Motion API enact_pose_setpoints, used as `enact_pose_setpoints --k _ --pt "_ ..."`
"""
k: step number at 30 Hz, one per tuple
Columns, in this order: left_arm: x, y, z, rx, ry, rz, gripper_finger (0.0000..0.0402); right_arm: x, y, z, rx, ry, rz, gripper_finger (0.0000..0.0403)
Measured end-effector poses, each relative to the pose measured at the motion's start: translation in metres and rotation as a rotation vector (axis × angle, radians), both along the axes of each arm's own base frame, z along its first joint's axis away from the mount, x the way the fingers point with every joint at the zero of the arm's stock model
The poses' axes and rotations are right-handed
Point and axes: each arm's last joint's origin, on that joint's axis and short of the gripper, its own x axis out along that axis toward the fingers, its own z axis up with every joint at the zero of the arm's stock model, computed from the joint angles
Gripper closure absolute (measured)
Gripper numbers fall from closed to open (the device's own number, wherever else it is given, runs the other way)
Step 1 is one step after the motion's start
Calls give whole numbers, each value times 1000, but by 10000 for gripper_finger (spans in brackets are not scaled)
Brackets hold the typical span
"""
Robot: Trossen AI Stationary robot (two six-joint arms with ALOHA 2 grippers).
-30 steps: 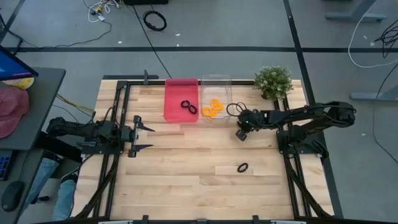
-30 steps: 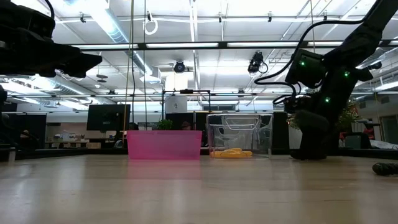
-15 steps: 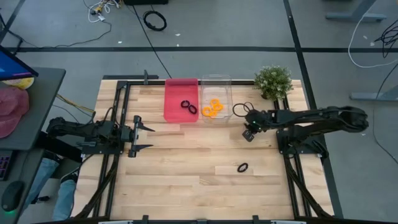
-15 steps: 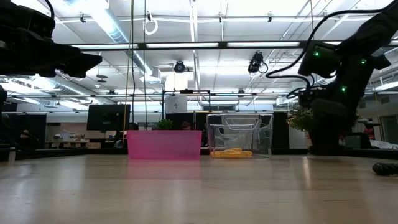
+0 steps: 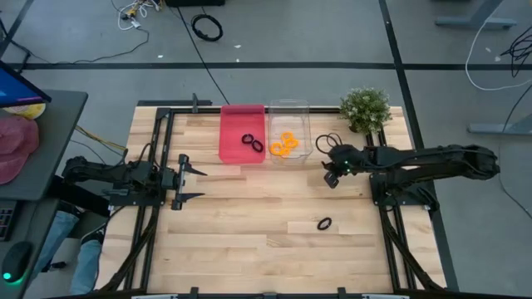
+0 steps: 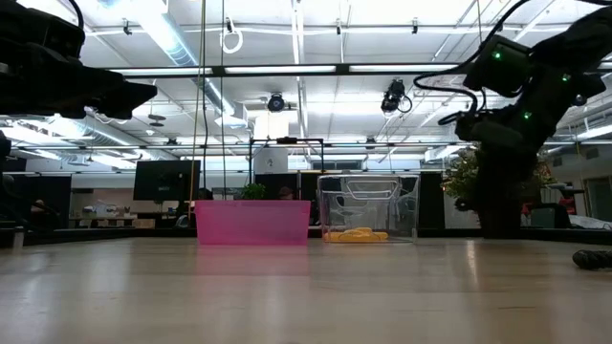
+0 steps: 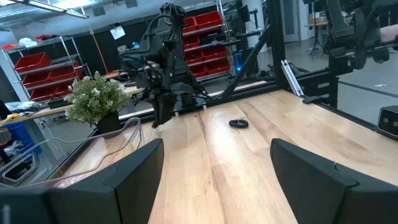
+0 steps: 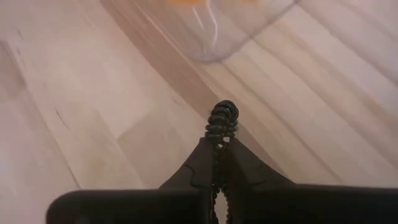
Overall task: Sort spring keychains
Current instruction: Put the black spring keychain into the red bin
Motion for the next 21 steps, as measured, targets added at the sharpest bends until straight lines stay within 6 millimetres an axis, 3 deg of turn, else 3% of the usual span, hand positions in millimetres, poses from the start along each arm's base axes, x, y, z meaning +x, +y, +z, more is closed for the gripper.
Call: enact_pose_setpoints --k 7,21 --pt "0 0 0 0 0 0 103 1 0 13 -39 -121 17 388" --pt "0 0 0 0 0 0 103 22 10 43 -181 -454 158 388"
